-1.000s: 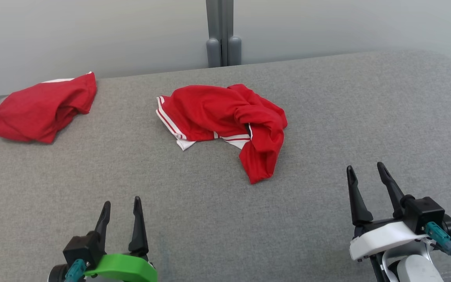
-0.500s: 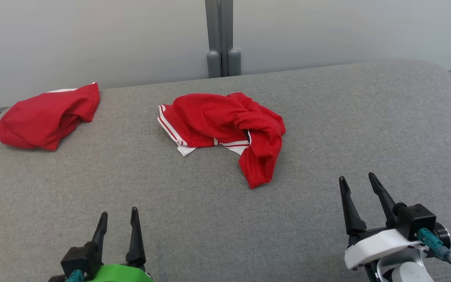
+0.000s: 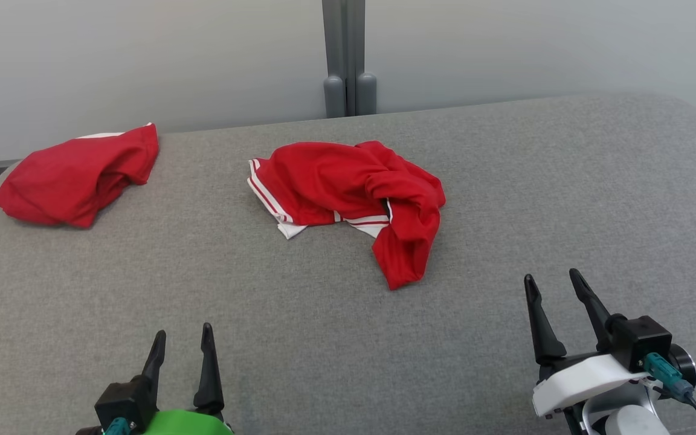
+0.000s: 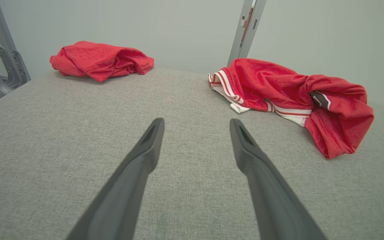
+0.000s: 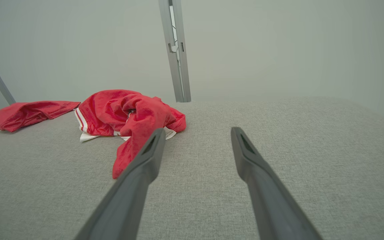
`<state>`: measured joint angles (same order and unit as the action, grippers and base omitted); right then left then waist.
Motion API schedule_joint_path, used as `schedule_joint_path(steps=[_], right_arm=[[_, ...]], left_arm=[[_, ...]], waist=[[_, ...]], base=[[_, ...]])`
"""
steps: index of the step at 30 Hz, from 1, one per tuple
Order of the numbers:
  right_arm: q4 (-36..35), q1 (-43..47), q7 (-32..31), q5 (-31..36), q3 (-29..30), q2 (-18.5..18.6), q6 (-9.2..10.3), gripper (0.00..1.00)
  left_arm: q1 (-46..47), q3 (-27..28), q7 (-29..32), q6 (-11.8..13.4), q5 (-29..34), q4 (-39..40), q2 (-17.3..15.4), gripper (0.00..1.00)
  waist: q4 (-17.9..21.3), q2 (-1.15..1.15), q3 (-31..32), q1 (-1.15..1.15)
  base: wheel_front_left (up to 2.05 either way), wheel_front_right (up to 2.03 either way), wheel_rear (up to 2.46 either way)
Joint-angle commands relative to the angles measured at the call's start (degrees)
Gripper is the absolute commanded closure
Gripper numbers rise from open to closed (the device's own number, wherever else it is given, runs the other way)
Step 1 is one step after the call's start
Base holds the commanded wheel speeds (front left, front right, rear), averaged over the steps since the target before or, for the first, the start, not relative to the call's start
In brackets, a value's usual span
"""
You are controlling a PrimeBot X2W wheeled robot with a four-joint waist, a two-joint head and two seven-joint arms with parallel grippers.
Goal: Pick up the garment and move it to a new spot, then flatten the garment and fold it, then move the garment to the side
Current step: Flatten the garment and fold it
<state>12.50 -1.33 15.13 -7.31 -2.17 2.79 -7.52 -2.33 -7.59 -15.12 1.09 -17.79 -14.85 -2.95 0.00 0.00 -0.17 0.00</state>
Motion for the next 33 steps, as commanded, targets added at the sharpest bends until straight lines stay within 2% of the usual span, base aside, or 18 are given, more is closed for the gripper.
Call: schedule_joint_path(steps=[1, 7, 11, 16, 25, 26, 27, 28, 33], right_arm=[[0.2, 0.0, 0.0, 0.3, 0.3, 0.2, 0.06, 0.00], [1.1, -3.8, 0.0, 3.4, 0.7, 0.2, 0.06, 0.00], [4.8, -8.0, 0.0, 5.5, -0.4, 0.2, 0.06, 0.00], [15.0, -14.5, -0.1, 7.9, -3.4, 0.2, 0.06, 0.00], [31.0, -25.9, 0.0, 8.7, -2.3, 0.2, 0.06, 0.00], [32.3, -26.8, 0.0, 8.6, -2.3, 0.3, 0.06, 0.16], [33.8, -27.8, 0.0, 8.5, -2.3, 0.4, 0.06, 0.73], [35.0, -28.6, 0.0, 8.5, -2.4, 0.7, 0.06, 1.00], [36.3, -32.4, 0.1, 8.0, -1.9, 2.4, 0.07, 1.00]], left_arm=[[-0.4, 0.1, 0.0, 0.0, 0.2, 0.1, 0.0, 0.00], [1.5, -0.8, -0.1, -0.2, 0.5, 0.9, 0.0, 0.00], [2.3, -1.9, 0.0, 0.2, 0.2, 1.6, 0.0, 0.00], [3.4, -2.9, 0.0, 0.7, -0.3, 2.2, 0.0, 0.00], [4.8, -3.9, 0.0, 1.2, -1.1, 2.8, 0.0, 0.00], [4.9, -4.0, -0.1, 1.2, -1.2, 2.8, 0.0, 0.00], [5.0, -4.1, 0.0, 1.3, -1.3, 2.8, 0.0, 0.00], [5.0, -4.2, 0.0, 1.4, -1.4, 2.8, 0.0, 0.00], [4.8, -3.9, -0.1, 1.9, -1.5, 2.9, 0.0, 0.00]], waist=[[-0.3, 0.00, -0.2, 0.00], [-2.4, 0.00, -2.2, 0.00], [-4.6, 0.00, -4.0, 0.00], [-7.6, 0.00, -6.4, 0.00], [-11.9, 0.00, -9.6, 0.00], [-12.2, 0.00, -9.8, 0.00], [-12.5, 0.00, -9.9, 0.00], [-12.6, 0.00, -9.9, 0.00], [-12.3, 0.00, -9.8, 0.00]], base=[[0.00, 0.00, 0.00], [0.00, 0.00, 0.00], [0.00, 0.00, 0.00], [0.00, 0.00, 0.00], [0.00, 0.00, 0.00], [0.00, 0.00, 0.00], [0.00, 0.00, 0.00], [0.00, 0.00, 0.00], [0.00, 0.00, 0.00]])
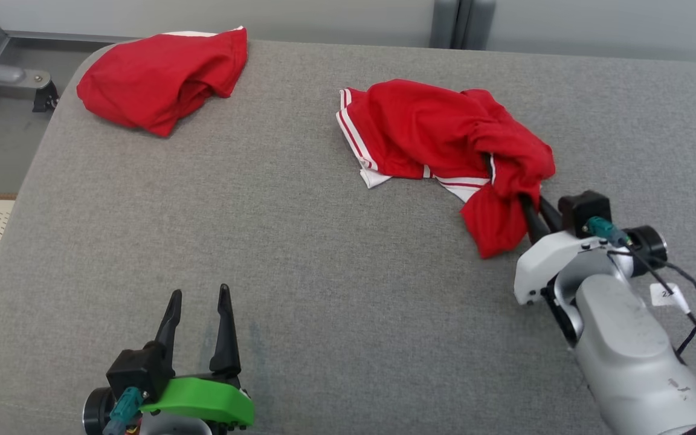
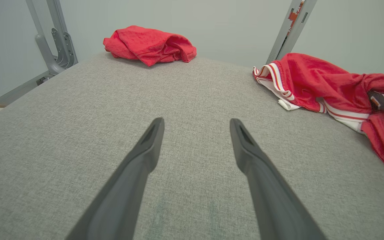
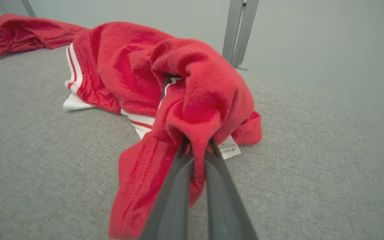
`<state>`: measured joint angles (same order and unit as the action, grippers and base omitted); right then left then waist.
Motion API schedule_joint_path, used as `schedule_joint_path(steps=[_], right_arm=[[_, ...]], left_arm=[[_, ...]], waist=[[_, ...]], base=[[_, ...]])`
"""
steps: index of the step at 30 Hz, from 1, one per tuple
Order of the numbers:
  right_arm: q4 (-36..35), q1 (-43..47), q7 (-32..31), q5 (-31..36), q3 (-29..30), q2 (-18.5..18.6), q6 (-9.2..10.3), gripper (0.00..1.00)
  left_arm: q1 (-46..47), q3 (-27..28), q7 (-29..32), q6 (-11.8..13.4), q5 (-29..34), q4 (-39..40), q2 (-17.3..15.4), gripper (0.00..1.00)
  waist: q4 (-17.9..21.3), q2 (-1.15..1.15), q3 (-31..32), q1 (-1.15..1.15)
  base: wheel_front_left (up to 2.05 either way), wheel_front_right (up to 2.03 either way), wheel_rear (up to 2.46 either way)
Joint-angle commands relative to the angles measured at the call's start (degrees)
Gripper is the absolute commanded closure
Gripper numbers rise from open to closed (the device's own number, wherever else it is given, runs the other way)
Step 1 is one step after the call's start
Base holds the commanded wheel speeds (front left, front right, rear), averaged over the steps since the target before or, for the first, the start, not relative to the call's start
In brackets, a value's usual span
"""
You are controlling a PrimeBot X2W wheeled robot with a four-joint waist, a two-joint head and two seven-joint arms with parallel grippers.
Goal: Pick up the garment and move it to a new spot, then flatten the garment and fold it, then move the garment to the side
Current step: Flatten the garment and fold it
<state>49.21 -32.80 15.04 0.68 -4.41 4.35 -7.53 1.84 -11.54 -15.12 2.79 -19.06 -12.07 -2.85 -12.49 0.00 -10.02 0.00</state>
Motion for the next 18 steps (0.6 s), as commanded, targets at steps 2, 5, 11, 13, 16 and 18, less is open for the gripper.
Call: schedule_joint_path(steps=[2, 5, 11, 13, 16, 18], right_arm=[[-1.9, -2.1, 0.2, 0.6, 1.1, 2.0, 0.08, 1.00], [-4.8, -3.6, 0.2, 2.4, 1.8, 3.8, 0.07, 1.00], [-7.6, -2.8, 0.2, 7.6, -2.1, 7.3, 0.08, 1.00], [-7.3, -0.8, 0.2, 7.9, -3.4, 7.4, 0.08, 1.00], [-7.1, 2.3, 0.2, 6.8, -4.3, 7.1, 0.08, 1.00], [-7.0, 4.8, 0.2, 5.7, -5.1, 6.2, 0.08, 1.00]], left_arm=[[0.5, 0.2, -0.1, 0.3, -0.3, 0.3, -0.1, 0.00], [0.6, 0.1, 0.0, 0.2, -0.2, 0.3, -0.1, 0.00], [0.9, -0.2, -0.1, -0.1, 0.0, 0.1, -0.1, 0.00], [0.9, -0.2, 0.0, -0.1, 0.1, 0.1, -0.1, 0.00], [0.8, 0.1, 0.0, 0.0, 0.3, 0.2, -0.1, 0.00], [0.8, 0.2, 0.0, 0.0, 0.4, 0.3, -0.1, 0.00]], waist=[[0.7, 0.00, 0.2, 0.00], [1.6, 0.00, 0.3, 0.00], [2.8, 0.00, 0.3, 0.00], [3.2, 0.00, 0.2, 0.00], [3.8, 0.00, 0.0, 0.00], [4.2, 0.00, -0.2, 0.00]], base=[[0.00, 0.00, 0.00], [0.00, 0.00, 0.00], [0.00, 0.00, 0.00], [0.00, 0.00, 0.00], [0.00, 0.00, 0.00], [0.00, 0.00, 0.00]])
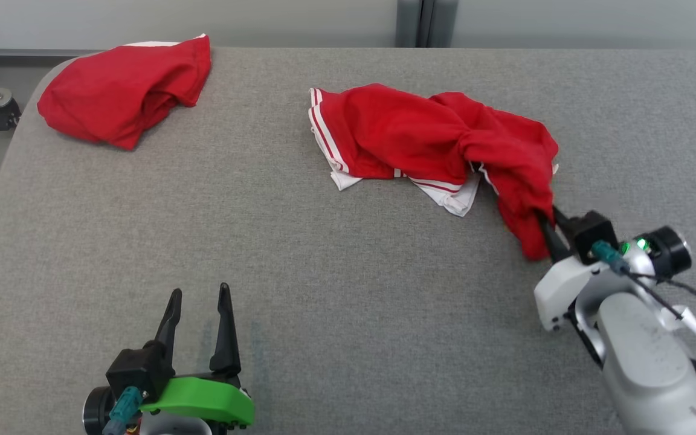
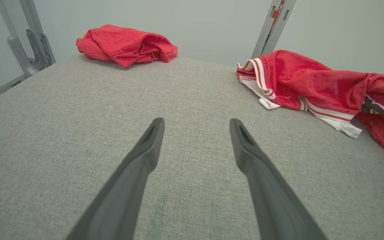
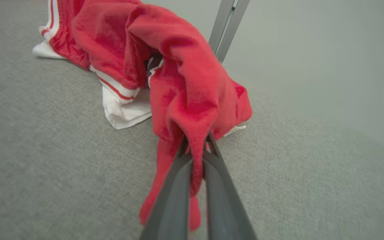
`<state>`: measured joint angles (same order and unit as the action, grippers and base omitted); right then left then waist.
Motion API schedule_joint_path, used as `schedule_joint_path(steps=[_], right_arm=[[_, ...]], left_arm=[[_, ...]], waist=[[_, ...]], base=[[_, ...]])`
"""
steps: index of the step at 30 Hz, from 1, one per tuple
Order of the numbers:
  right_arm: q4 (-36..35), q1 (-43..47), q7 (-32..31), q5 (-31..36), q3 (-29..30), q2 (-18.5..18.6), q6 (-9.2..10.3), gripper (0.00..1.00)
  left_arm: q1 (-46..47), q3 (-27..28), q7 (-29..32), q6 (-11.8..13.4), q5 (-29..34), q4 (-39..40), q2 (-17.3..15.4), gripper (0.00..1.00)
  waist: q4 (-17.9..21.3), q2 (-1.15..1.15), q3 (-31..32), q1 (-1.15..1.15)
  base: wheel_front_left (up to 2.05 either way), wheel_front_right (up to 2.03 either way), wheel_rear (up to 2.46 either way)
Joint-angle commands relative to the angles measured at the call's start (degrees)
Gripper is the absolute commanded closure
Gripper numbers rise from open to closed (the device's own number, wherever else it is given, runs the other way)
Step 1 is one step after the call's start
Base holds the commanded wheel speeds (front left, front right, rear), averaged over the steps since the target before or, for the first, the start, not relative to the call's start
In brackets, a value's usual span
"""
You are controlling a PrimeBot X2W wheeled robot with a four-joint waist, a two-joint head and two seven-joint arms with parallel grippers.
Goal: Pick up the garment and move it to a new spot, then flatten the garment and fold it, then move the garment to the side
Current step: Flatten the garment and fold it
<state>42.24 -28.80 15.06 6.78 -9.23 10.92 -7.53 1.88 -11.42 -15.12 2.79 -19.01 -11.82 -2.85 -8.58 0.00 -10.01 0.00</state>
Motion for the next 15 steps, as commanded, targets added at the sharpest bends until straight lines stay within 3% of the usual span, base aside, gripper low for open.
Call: schedule_joint_path(steps=[1, 7, 9, 10, 15], right_arm=[[-0.2, 2.0, 0.2, -0.9, -0.6, -0.8, 0.08, 1.00], [-4.7, 9.3, 0.2, -4.6, -4.3, -4.2, 0.07, 1.00], [-6.5, 10.7, 0.2, -5.4, -4.9, -4.7, 0.08, 0.51], [-7.3, 11.3, 0.2, -5.6, -5.0, -5.0, 0.08, 0.03], [-13.0, 14.7, 0.2, -7.2, -5.0, -5.5, 0.08, 0.00]], left_arm=[[0.8, 0.2, -0.1, 0.0, 0.5, 0.1, -0.1, 0.00], [1.0, 0.7, 0.0, -0.2, 0.7, 0.0, -0.1, 0.00], [1.0, 0.7, 0.0, -0.3, 0.9, -0.2, -0.1, 0.00], [1.1, 0.7, 0.0, -0.3, 0.8, -0.3, -0.1, 0.00], [0.7, 0.6, 0.0, -0.3, 0.9, -0.5, -0.1, 0.00]], waist=[[0.5, 0.00, -0.3, 0.00], [2.2, 0.00, -0.5, 0.00], [2.7, 0.00, -0.4, 0.00], [2.8, 0.00, -0.4, 0.00], [3.4, 0.00, 0.4, 0.00]], base=[[0.00, 0.00, 0.00], [0.00, 0.00, 0.00], [0.00, 0.00, 0.00], [0.00, 0.00, 0.00], [0.00, 0.00, 0.00]])
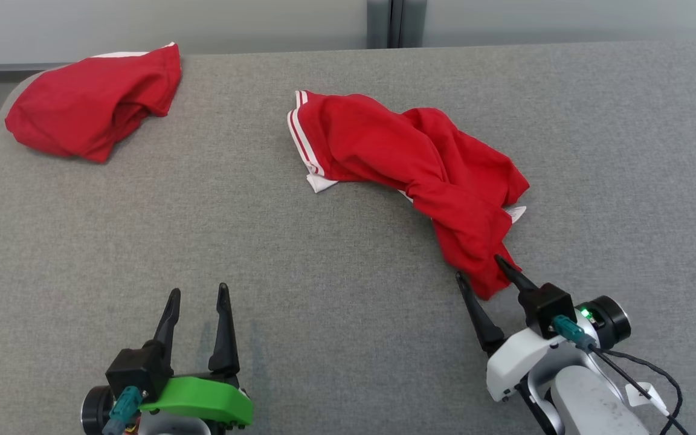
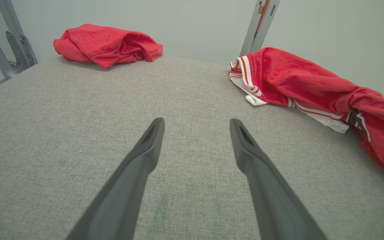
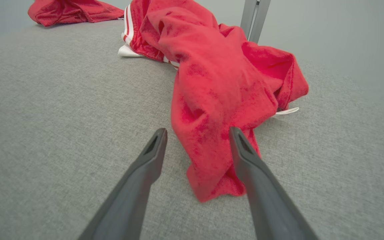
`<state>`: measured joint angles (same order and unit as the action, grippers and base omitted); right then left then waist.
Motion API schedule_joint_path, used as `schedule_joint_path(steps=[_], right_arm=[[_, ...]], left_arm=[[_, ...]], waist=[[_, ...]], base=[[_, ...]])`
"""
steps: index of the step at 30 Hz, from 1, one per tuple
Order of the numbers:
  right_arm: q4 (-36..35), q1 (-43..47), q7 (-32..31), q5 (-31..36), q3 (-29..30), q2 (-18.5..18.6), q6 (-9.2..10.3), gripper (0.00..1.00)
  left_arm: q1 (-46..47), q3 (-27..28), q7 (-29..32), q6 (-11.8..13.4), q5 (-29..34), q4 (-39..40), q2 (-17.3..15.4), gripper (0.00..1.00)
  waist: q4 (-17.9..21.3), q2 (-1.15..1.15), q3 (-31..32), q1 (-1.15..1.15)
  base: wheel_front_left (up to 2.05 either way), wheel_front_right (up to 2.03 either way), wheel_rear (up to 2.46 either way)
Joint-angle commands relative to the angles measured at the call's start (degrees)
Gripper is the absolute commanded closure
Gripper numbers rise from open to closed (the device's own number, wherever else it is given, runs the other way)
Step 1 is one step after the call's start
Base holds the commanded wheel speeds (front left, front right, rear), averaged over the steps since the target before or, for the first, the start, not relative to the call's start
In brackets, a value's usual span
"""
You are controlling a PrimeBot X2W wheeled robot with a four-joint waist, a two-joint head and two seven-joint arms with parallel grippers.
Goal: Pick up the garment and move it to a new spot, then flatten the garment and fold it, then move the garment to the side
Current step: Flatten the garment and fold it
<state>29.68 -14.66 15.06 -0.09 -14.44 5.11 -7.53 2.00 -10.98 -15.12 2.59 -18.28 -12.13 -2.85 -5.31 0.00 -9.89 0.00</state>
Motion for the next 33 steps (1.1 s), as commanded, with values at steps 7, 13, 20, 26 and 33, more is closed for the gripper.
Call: schedule_joint_path(steps=[7, 13, 20, 26, 33], right_arm=[[-9.6, 3.9, 0.2, 0.6, 6.7, 2.1, 0.08, 0.00], [-7.1, 0.6, 0.2, 3.2, 10.5, 3.0, 0.08, 0.00], [4.6, -5.8, 0.2, 4.5, 9.2, 3.4, 0.08, 0.00], [12.2, -9.5, 0.2, 3.2, 6.2, 2.4, 0.08, 0.00], [15.4, -11.0, 0.2, 1.7, 3.5, 1.9, 0.08, 0.80]], left_arm=[[-0.6, -0.2, 0.0, -0.3, 0.1, -0.2, -0.1, 0.00], [-0.2, -1.0, -0.1, -0.5, -0.1, -0.5, -0.1, 0.00], [0.3, -1.3, 0.0, -0.2, 0.1, -0.4, -0.1, 0.00], [0.3, -1.3, -0.1, 0.0, -0.1, -0.2, -0.1, 0.00], [0.0, -0.9, 0.0, 0.2, -0.3, 0.1, -0.1, 0.00]], waist=[[-0.3, 0.00, 1.2, 0.00], [-2.2, 0.00, 0.7, 0.00], [-4.9, 0.00, -0.2, 0.00], [-6.3, 0.00, -0.5, 0.00], [-6.2, 0.00, -0.4, 0.00]], base=[[0.00, 0.00, 0.00], [0.00, 0.00, 0.00], [0.00, 0.00, 0.00], [0.00, 0.00, 0.00], [0.00, 0.00, 0.00]])
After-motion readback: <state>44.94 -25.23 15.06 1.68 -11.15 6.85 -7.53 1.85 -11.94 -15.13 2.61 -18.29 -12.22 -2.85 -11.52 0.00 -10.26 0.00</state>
